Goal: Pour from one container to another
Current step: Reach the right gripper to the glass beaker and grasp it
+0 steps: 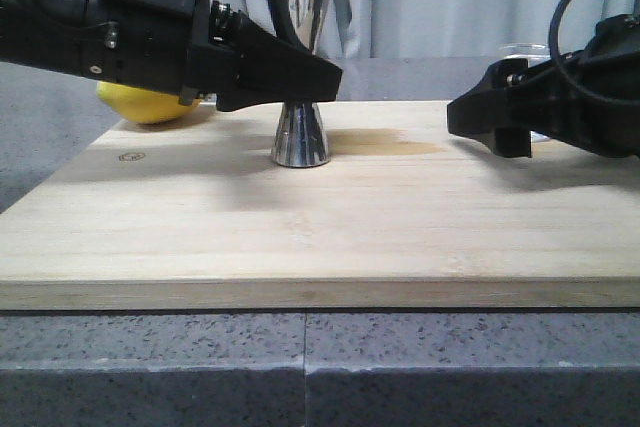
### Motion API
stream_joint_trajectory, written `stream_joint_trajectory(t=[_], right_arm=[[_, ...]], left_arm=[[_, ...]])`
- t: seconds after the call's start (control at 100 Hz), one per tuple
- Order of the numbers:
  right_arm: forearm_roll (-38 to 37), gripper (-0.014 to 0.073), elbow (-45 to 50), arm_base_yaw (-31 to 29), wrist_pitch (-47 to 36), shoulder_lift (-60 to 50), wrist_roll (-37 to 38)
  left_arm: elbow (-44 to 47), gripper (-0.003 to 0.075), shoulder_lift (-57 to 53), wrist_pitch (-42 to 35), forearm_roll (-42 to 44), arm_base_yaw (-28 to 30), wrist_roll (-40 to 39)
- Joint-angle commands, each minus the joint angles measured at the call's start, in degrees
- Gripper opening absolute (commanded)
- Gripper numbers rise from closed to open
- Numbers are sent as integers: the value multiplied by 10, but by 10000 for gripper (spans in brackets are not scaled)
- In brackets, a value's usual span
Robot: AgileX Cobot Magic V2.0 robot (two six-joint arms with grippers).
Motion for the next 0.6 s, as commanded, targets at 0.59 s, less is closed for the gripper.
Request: stream_joint_trajectory(t=[0.59], right_arm=[[-37,614,-35,-37,-57,-3,-10]], left_arm=[[-15,122,-21,35,-44,-3,1]])
